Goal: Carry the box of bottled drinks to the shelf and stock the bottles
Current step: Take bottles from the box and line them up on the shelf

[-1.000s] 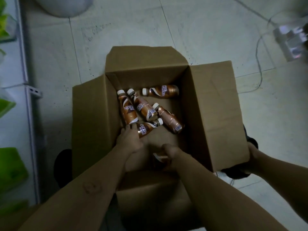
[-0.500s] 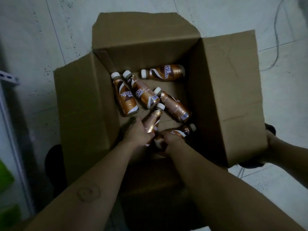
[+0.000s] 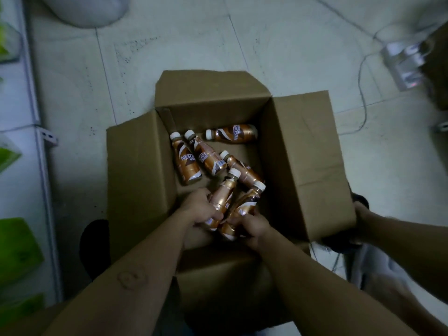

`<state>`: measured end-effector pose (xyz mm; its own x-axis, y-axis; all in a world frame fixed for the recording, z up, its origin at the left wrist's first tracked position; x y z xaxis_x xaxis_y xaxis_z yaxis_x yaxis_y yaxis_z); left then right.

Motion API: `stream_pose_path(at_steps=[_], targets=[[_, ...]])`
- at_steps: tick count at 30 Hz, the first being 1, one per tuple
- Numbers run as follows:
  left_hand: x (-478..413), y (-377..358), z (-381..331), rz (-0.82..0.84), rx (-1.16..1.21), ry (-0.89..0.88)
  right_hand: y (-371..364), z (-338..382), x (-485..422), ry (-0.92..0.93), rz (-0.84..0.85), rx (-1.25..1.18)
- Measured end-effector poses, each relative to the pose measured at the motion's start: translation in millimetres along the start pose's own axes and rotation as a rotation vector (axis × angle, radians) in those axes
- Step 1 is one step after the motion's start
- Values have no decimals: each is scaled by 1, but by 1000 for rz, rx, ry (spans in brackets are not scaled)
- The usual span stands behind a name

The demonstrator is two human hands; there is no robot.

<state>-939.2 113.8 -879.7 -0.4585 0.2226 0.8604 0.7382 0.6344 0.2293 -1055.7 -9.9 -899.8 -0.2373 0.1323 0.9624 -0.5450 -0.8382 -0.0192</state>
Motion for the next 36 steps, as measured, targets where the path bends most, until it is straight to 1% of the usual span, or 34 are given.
stream_pose_path(at_steps=[3, 8, 12, 14, 18, 22, 25, 29, 33, 36], targets=[[35, 27, -28, -42, -2, -119, -13, 20, 32, 134, 102, 51], [119, 83, -67, -147, 101, -287, -43, 72, 107, 376, 326, 93], [205, 129, -97, -295, 193, -452, -75, 114, 189, 553, 516, 133], [251, 151, -109, -384, 234, -541, -92, 134, 235, 657, 557, 180], [345, 192, -121, -581, 296, -695, -124, 168, 337, 903, 583, 320], [440, 230, -115, -775, 377, -833, -157, 180, 442, 1159, 632, 438], [506, 252, -104, -911, 412, -899, -184, 175, 510, 1316, 684, 499], [590, 277, -81, -1083, 438, -934, -224, 162, 587, 1449, 755, 530], [663, 296, -49, -1240, 401, -932, -270, 141, 643, 1533, 839, 574], [704, 308, -17, -1342, 365, -888, -307, 119, 673, 1589, 894, 620]])
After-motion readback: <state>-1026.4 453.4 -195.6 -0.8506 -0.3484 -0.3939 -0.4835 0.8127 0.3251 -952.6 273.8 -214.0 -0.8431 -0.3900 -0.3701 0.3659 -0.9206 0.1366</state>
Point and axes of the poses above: each hand's wrist, its own x-axis away from the middle knuckle, its own y-axis out of the back of the hand, z = x × y, the point moved 9 cm from there along -x, towards the middle knuckle, and after that the axes turned 5 degrees about x, right-handed, at the moved point
